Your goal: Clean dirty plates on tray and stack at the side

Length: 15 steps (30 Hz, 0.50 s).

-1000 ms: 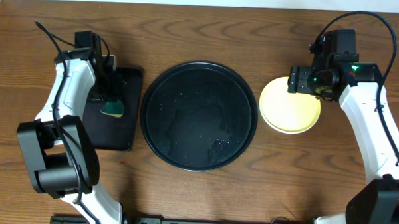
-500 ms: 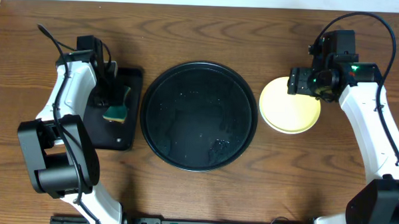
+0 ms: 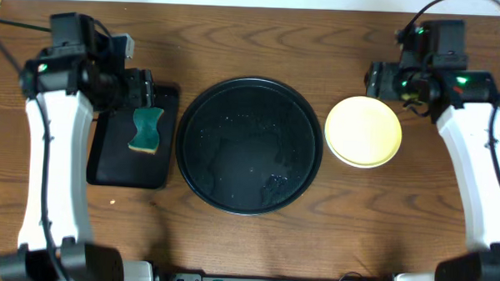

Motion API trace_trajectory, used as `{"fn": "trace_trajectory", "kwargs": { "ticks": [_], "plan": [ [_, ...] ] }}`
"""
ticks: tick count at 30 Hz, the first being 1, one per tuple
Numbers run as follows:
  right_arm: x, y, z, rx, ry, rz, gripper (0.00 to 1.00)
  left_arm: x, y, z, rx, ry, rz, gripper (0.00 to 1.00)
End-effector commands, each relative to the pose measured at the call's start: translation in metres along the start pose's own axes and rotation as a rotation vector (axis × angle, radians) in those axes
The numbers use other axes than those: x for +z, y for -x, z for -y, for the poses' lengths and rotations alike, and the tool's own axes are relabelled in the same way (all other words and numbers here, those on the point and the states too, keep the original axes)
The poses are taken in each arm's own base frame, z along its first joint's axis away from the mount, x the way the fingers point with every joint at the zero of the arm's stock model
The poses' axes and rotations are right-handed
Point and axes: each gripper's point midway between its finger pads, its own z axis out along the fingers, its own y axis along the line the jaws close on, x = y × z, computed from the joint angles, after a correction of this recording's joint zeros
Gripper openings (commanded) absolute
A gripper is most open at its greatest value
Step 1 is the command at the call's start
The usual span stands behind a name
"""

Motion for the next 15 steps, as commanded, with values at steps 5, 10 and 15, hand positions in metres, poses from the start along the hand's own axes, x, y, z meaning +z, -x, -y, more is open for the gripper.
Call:
{"fn": "trace_trajectory", "kwargs": {
  "ticks": [5,10,15],
  "plan": [
    [-0.097,0.046,-0.021,-0.050,0.050,0.274,0.99,-0.016,0.003,0.012,0.004,-0.046,0.042,0.76],
    [-0.137,0.045,-0.031,-0.052,0.099,0.352,0.99,-0.015,0.003,0.012,0.004,-0.046,0.041,0.76],
    [-0.165,0.035,-0.069,0.006,0.327,0.350,0.99,-0.015,0.003,0.012,0.004,-0.046,0.041,0.76]
  ]
}}
